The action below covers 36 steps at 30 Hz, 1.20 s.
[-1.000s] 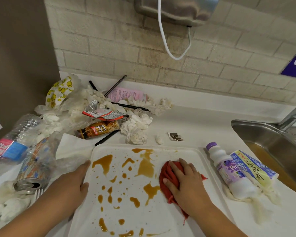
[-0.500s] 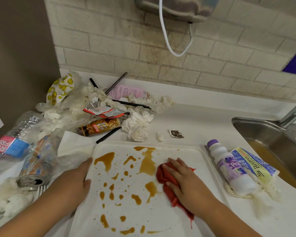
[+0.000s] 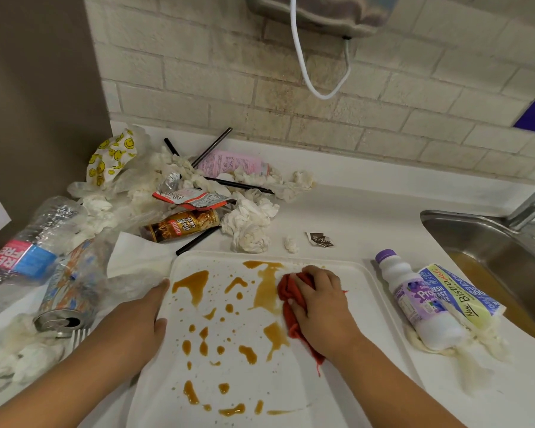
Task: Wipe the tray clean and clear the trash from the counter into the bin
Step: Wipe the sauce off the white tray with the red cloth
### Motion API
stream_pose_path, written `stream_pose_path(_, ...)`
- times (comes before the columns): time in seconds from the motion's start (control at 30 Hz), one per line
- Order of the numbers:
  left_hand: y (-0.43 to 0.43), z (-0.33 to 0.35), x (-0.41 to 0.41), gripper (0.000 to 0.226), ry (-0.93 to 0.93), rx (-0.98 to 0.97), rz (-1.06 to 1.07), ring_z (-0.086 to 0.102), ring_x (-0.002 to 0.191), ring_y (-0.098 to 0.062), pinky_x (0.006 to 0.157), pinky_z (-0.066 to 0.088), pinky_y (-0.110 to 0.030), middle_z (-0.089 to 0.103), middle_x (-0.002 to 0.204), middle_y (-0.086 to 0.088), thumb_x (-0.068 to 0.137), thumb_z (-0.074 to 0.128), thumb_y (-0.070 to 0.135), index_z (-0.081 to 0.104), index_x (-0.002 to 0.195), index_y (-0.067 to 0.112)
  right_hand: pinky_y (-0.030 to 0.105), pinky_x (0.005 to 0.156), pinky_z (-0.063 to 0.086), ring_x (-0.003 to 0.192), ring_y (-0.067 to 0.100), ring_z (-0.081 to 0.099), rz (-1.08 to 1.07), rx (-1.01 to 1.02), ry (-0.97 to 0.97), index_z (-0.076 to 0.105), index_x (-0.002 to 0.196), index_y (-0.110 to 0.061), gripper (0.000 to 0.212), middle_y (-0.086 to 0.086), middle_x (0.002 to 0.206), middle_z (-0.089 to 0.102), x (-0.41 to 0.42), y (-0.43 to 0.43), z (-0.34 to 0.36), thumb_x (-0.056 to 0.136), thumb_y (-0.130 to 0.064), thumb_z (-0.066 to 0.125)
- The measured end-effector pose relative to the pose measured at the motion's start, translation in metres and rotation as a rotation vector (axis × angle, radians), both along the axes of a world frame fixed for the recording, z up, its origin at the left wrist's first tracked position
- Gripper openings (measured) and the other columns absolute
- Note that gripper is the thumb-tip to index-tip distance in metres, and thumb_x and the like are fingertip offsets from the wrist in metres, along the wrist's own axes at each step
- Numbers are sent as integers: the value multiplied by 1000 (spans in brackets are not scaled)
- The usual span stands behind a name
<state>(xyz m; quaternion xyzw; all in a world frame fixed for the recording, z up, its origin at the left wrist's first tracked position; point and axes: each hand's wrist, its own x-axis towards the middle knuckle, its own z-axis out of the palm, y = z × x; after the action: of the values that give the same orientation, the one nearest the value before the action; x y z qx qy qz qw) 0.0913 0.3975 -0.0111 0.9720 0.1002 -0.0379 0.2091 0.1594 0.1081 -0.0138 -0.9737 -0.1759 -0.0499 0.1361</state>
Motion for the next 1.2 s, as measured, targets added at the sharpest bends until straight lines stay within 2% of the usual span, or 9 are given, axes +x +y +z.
stream_pose_path(0.1, 1, 0, 0, 66, -6, -11, 3, 56, 102, -14, 80, 40, -20, 60, 119, -2, 97, 41, 29, 2, 150, 28, 29, 110, 27, 127, 21, 28, 168, -29, 23, 50, 136, -25, 46, -2, 137, 39, -5, 8, 2, 92, -38, 50)
stream_pose_path(0.2, 1, -1, 0, 66, -14, -23, 4, 56, 102, -14, 84, 42, -21, 60, 119, -1, 96, 42, 29, 4, 150, 28, 25, 111, 24, 127, 16, 27, 226, -35, 67, 47, 138, -30, 47, -7, 135, 39, 0, -7, 5, 92, -34, 54)
stream_pose_path(0.33, 1, 0, 0, 66, -14, -29, 11, 55, 110, -16, 91, 41, -22, 58, 125, -2, 97, 41, 29, 3, 150, 28, 34, 109, 31, 126, 18, 28, 158, -7, 38, 48, 137, -31, 45, -8, 135, 38, 9, 6, 4, 92, -34, 53)
stream_pose_path(0.4, 0, 0, -1, 65, -16, -29, 11, 56, 108, -15, 88, 42, -22, 59, 123, -2, 97, 41, 29, 3, 150, 28, 36, 109, 31, 127, 19, 28, 210, -28, 42, 46, 139, -29, 47, -7, 138, 38, 7, 16, 3, 93, -35, 52)
stream_pose_path(0.57, 0, 0, -2, 66, -17, -27, 7, 56, 107, -14, 85, 41, -20, 59, 122, -2, 97, 41, 29, 2, 150, 29, 17, 110, 20, 127, 13, 27, 316, -68, 129, 45, 140, -32, 47, -11, 139, 38, 10, -2, 11, 93, -31, 54)
stream_pose_path(0.73, 0, -1, 0, 66, -5, -15, 12, 56, 106, -14, 85, 42, -21, 59, 121, -1, 97, 40, 30, 1, 150, 28, 33, 111, 30, 129, 19, 28, 279, -44, 72, 43, 141, -30, 48, -7, 140, 37, 12, 14, 6, 93, -34, 53)
stream_pose_path(0.9, 1, 0, -1, 67, -5, -15, 5, 56, 106, -14, 86, 42, -21, 59, 121, -2, 97, 40, 30, 1, 150, 28, 13, 109, 19, 125, 9, 29, 454, -21, 149, 50, 136, -32, 47, -10, 137, 41, 0, -5, 7, 90, -31, 58)
stream_pose_path(1.1, 1, -1, 0, 66, -8, -28, 6, 55, 97, -14, 79, 40, -21, 61, 116, -3, 97, 41, 29, 2, 150, 28, 32, 110, 32, 127, 17, 32, 363, -29, 57, 46, 139, -31, 51, -9, 138, 40, -2, -2, 5, 90, -35, 55)
stream_pose_path(1.2, 2, -1, 0, 65, -11, -32, -1, 56, 100, -15, 80, 40, -21, 60, 117, -3, 97, 41, 29, 3, 150, 28, 26, 110, 28, 127, 12, 30, 471, -32, 105, 45, 139, -33, 52, -12, 139, 39, -18, -1, 4, 89, -37, 55)
